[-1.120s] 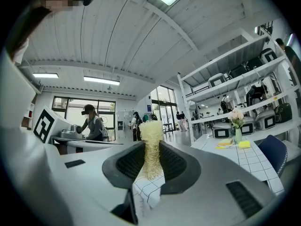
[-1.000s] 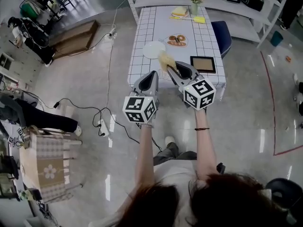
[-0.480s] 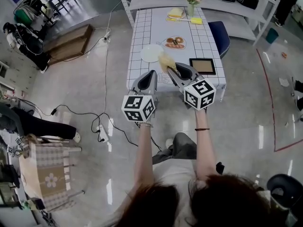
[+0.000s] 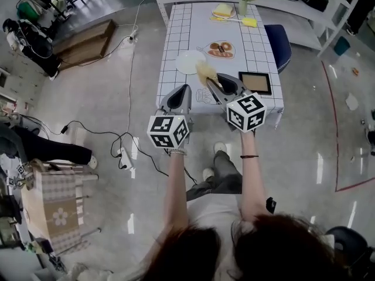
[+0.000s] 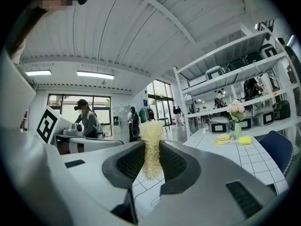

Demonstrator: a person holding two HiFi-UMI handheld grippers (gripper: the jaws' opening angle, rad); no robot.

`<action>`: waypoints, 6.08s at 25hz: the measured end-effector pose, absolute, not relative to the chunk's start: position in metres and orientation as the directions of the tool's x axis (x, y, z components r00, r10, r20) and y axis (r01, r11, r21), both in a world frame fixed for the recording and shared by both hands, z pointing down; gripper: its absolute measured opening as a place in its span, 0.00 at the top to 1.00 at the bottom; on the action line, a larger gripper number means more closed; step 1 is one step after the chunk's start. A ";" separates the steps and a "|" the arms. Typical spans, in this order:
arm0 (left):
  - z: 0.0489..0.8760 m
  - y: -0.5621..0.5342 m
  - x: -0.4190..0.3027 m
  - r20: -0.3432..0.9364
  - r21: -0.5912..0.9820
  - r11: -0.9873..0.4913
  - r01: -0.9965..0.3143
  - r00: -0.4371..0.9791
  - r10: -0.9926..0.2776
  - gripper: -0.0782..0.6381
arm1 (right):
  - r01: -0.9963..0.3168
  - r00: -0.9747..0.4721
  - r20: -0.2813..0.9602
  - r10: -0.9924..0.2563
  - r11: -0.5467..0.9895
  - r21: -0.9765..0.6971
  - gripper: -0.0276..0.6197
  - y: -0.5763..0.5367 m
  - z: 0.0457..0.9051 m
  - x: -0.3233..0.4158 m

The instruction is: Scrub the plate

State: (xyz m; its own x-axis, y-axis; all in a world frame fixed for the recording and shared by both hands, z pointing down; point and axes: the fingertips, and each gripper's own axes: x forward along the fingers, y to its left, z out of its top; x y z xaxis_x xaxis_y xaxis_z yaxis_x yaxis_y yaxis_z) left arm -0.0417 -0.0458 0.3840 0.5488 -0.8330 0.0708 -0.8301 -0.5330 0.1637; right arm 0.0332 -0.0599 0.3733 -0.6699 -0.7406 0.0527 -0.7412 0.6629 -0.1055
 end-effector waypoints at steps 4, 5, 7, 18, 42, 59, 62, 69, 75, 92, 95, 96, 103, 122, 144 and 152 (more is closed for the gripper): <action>0.382 -0.068 -0.045 0.067 0.172 -0.515 -0.840 0.531 -0.845 0.88 | -0.733 -0.679 0.056 -0.732 0.671 -0.108 0.84 -0.085 0.371 0.033; 0.381 -0.074 -0.046 0.066 0.174 -0.510 -0.843 0.526 -0.848 0.88 | -0.730 -0.682 0.056 -0.729 0.675 -0.108 0.84 -0.092 0.370 0.033; 0.382 -0.086 -0.046 0.069 0.183 -0.501 -0.846 0.519 -0.852 0.88 | -0.724 -0.689 0.064 -0.722 0.682 -0.105 0.84 -0.105 0.370 0.032; 0.400 -0.142 -0.045 0.091 0.235 -0.458 -0.857 0.489 -0.868 0.88 | -0.685 -0.729 0.120 -0.674 0.718 -0.123 0.84 -0.163 0.383 0.032; 0.421 -0.187 -0.051 0.164 0.269 -0.342 -0.900 0.393 -0.905 0.88 | -0.599 -0.796 0.228 -0.560 0.782 -0.169 0.84 -0.223 0.409 0.027; 0.456 -0.200 -0.071 0.239 0.357 -0.303 -0.884 0.399 -0.885 0.88 | -0.594 -0.790 0.333 -0.514 0.777 -0.209 0.84 -0.247 0.437 -0.003; 0.461 -0.208 -0.074 0.250 0.366 -0.310 -0.878 0.413 -0.875 0.88 | -0.594 -0.787 0.351 -0.507 0.775 -0.213 0.84 -0.257 0.439 -0.008; 0.470 -0.227 -0.087 0.266 0.388 -0.308 -0.868 0.426 -0.865 0.88 | -0.589 -0.777 0.415 -0.474 0.780 -0.212 0.84 -0.275 0.452 -0.020; 0.482 -0.244 -0.093 0.289 0.415 -0.305 -0.857 0.442 -0.849 0.88 | -0.583 -0.762 0.469 -0.446 0.788 -0.198 0.84 -0.291 0.464 -0.026; 0.516 -0.259 -0.099 0.355 0.466 -0.318 -0.826 0.504 -0.788 0.88 | -0.516 -0.722 0.625 -0.297 0.832 -0.202 0.84 -0.309 0.504 -0.045; 0.522 -0.257 -0.097 0.366 0.475 -0.325 -0.817 0.520 -0.772 0.88 | -0.502 -0.712 0.648 -0.269 0.841 -0.202 0.84 -0.312 0.511 -0.051; 0.524 -0.255 -0.096 0.370 0.478 -0.326 -0.816 0.523 -0.768 0.88 | -0.502 -0.703 0.661 -0.264 0.842 -0.198 0.84 -0.312 0.514 -0.052; 0.537 -0.251 -0.094 0.395 0.496 -0.314 -0.809 0.533 -0.749 0.88 | -0.477 -0.659 0.722 -0.212 0.859 -0.183 0.84 -0.311 0.528 -0.055; 0.544 -0.255 -0.096 0.417 0.538 -0.229 -0.811 0.493 -0.764 0.88 | -0.372 -0.588 0.805 -0.079 0.910 -0.182 0.84 -0.314 0.555 -0.062; 0.551 -0.258 -0.093 0.431 0.548 -0.234 -0.803 0.510 -0.744 0.88 | -0.411 -0.550 0.833 -0.062 0.888 -0.206 0.84 -0.321 0.568 -0.064; 0.551 -0.261 -0.096 0.427 0.545 -0.244 -0.802 0.517 -0.742 0.88 | -0.440 -0.529 0.845 -0.077 0.876 -0.195 0.84 -0.329 0.568 -0.062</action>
